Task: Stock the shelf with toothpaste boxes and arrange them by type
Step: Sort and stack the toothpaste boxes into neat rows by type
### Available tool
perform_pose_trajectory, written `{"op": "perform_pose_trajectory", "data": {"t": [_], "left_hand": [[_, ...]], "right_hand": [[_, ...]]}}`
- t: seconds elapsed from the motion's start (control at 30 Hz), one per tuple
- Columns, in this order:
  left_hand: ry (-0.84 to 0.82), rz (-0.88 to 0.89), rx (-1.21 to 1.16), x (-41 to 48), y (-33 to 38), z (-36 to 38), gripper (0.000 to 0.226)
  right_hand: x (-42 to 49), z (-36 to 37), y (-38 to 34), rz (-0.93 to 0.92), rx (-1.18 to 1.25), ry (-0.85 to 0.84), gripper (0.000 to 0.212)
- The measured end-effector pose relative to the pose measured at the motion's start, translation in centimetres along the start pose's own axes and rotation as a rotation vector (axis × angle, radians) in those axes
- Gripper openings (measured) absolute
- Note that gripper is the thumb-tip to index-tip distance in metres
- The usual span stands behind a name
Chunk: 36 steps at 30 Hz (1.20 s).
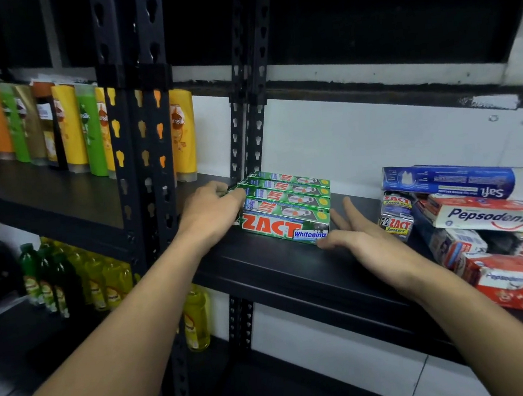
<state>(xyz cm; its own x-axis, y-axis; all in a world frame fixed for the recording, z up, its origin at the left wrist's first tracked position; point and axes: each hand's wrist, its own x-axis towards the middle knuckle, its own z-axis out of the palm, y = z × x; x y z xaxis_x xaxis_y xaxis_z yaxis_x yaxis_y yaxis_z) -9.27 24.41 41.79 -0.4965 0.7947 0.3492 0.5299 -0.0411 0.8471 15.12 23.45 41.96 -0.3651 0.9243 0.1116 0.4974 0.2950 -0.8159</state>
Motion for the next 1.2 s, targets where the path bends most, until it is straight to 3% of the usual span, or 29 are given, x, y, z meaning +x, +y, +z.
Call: {"op": "perform_pose_trajectory", "data": {"t": [0.27, 0.3, 0.4, 0.47, 0.9, 1.1, 1.2], "left_hand": [[0.001, 0.008, 0.018, -0.3, 0.1, 0.0, 0.04], [0.004, 0.01, 0.022, -0.3, 0.1, 0.0, 0.038], [0.013, 0.012, 0.023, -0.4, 0.1, 0.1, 0.03], [0.013, 0.018, 0.025, -0.3, 0.0, 0.1, 0.023], [-0.002, 0.03, 0.066, -0.2, -0.3, -0.1, 0.036], [0.019, 0.055, 0.168, -1.5, 0.4, -0.4, 0.051], [0.034, 0.097, 0.2, -2.2, 0.9, -0.5, 0.054]], "right_hand": [[0.4, 0.1, 0.9, -0.024, -0.118, 0.067, 0.094], [0.5, 0.1, 1.1, -0.02, -0.115, 0.106, 0.087], [0.8, 0.1, 1.8, -0.068, -0.144, 0.138, 0.036], [0.8, 0.1, 1.9, -0.099, -0.178, 0.111, 0.025], [0.8, 0.0, 1.9, -0.118, -0.342, 0.15, 0.032], [-1.0, -0.1, 0.8, -0.11, -0.3, 0.311, 0.036], [-3.2, -1.5, 0.4, -0.148, -0.354, 0.307, 0.036]]}}
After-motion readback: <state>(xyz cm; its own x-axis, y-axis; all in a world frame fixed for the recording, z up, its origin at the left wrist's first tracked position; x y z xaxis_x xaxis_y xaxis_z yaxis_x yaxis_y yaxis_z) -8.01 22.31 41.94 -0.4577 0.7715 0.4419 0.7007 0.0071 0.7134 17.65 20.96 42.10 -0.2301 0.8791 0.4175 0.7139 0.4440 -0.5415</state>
